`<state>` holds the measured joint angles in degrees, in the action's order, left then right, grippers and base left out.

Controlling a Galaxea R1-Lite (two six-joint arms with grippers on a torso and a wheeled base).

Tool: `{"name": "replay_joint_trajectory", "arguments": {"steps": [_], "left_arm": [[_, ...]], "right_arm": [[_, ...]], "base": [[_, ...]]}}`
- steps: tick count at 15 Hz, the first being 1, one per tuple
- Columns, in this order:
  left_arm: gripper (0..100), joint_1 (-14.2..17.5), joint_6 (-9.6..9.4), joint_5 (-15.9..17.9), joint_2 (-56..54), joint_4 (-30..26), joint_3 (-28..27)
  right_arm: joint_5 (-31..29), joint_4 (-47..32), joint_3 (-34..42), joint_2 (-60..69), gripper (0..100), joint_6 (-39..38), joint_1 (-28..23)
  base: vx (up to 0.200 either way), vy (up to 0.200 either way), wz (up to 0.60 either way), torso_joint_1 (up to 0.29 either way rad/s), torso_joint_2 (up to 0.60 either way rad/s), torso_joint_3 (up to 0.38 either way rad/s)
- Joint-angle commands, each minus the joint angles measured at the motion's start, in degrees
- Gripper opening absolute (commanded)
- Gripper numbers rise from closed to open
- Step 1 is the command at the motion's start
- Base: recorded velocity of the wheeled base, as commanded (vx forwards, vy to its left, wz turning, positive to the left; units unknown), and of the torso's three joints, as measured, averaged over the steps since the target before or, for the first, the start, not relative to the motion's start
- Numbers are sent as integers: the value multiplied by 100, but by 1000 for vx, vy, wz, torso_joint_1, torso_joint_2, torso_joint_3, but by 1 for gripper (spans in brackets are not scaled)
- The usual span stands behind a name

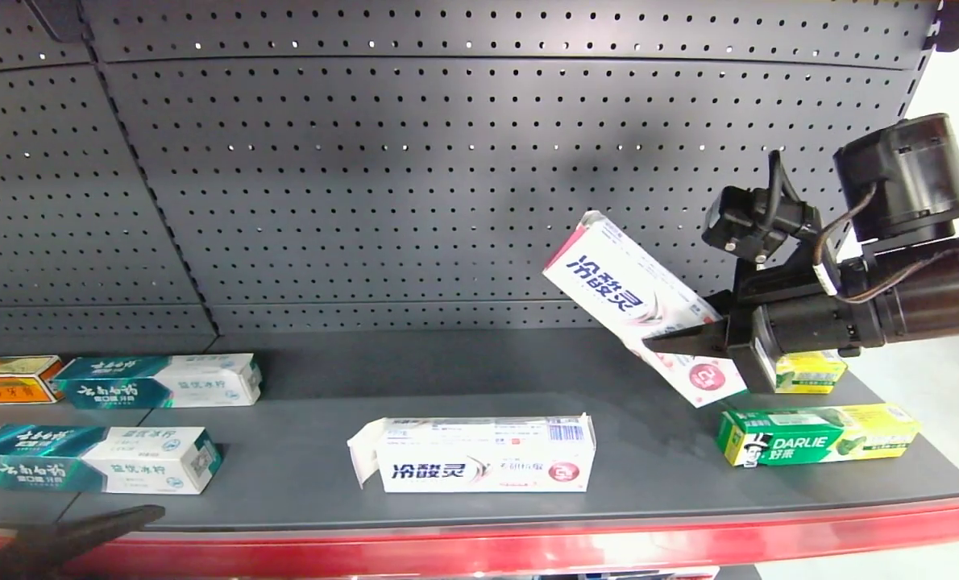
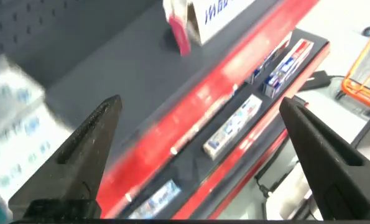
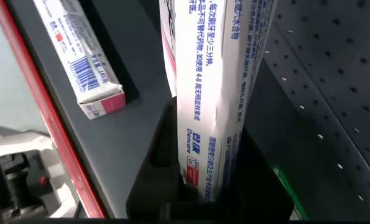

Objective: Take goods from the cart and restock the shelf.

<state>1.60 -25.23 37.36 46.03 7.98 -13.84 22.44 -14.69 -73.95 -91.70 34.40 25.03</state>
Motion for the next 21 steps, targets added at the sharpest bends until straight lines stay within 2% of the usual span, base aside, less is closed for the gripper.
{"name": "replay_joint_trajectory", "arguments": {"steps": [1,5,8,14,17,21], "left_arm": [[100,86,1,8,-367,-7,276],[100,86,1,-1,-692,-25,610],[100,86,150,8,-718,-25,628],[100,86,159,8,-868,-25,847],[100,95,159,-1,-956,-34,909],[100,86,159,-10,-1017,-95,971]], "right_arm": [[58,-271,-304,-331,0,286,11],[173,-1361,-1254,-806,0,1025,-42],[217,-1423,-1509,-1175,0,1042,-7],[225,-1554,-2203,-1825,0,1209,116],[322,-1801,-2203,-1992,0,1719,20],[384,-1757,-2159,-2001,0,1728,-7]], "base": [[0,0,0,0,0,0],[0,0,0,0,0,0],[0,0,0,0,0,0],[0,0,0,0,0,0],[0,0,0,0,0,0],[0,0,0,0,0,0]]}}
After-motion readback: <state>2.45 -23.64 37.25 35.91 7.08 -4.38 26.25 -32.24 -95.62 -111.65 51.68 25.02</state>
